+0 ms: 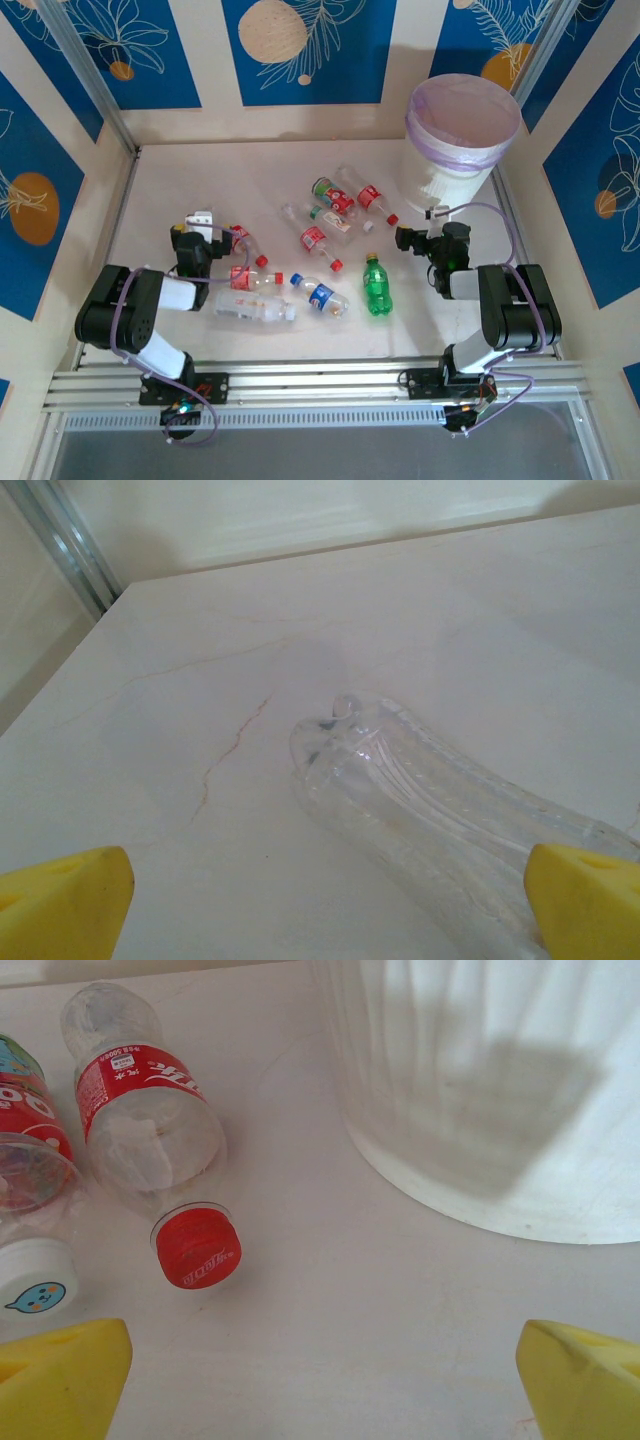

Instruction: Put the plastic bottles in the bin

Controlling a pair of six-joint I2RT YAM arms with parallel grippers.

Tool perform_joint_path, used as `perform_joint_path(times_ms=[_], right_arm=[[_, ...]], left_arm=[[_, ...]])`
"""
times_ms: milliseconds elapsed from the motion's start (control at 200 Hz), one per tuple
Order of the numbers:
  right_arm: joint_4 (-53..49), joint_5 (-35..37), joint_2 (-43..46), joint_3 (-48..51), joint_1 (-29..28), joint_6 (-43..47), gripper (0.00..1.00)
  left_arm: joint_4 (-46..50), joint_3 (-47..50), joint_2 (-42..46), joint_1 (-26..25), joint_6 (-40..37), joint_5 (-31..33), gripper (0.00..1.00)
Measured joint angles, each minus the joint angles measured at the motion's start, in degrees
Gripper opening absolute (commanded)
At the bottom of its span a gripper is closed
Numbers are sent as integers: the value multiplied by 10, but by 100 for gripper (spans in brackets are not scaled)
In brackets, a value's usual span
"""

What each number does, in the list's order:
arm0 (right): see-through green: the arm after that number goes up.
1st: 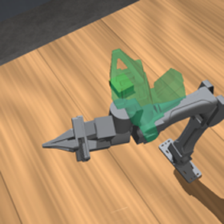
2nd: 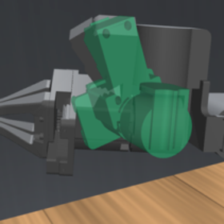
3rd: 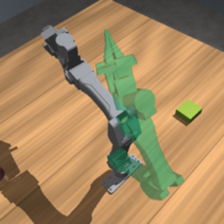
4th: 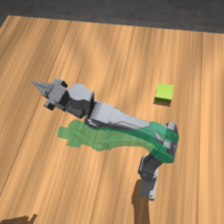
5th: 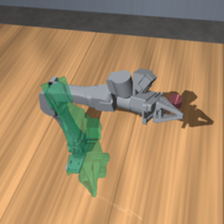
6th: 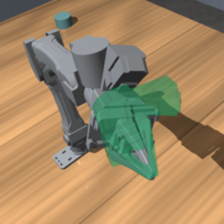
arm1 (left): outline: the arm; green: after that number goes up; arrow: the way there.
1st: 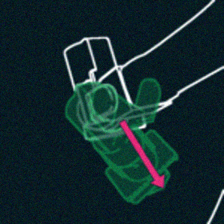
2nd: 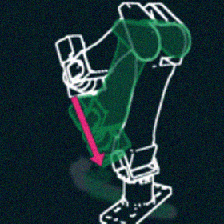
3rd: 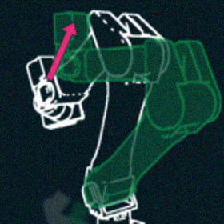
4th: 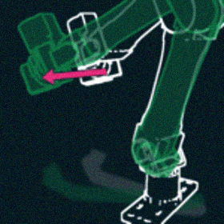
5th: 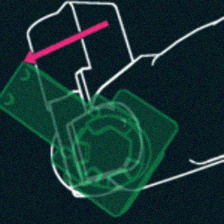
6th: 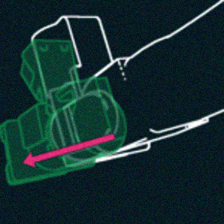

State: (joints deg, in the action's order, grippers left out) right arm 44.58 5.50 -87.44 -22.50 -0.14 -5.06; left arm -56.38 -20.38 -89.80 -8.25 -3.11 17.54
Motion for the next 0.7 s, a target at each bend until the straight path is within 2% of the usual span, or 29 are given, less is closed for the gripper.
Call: perform_joint_path(times_ms=[700], right_arm=[[0, -4, 0, 0, 2, -4, 99]], left_arm=[[5, 0, 0, 14, 12, -26, 100]])
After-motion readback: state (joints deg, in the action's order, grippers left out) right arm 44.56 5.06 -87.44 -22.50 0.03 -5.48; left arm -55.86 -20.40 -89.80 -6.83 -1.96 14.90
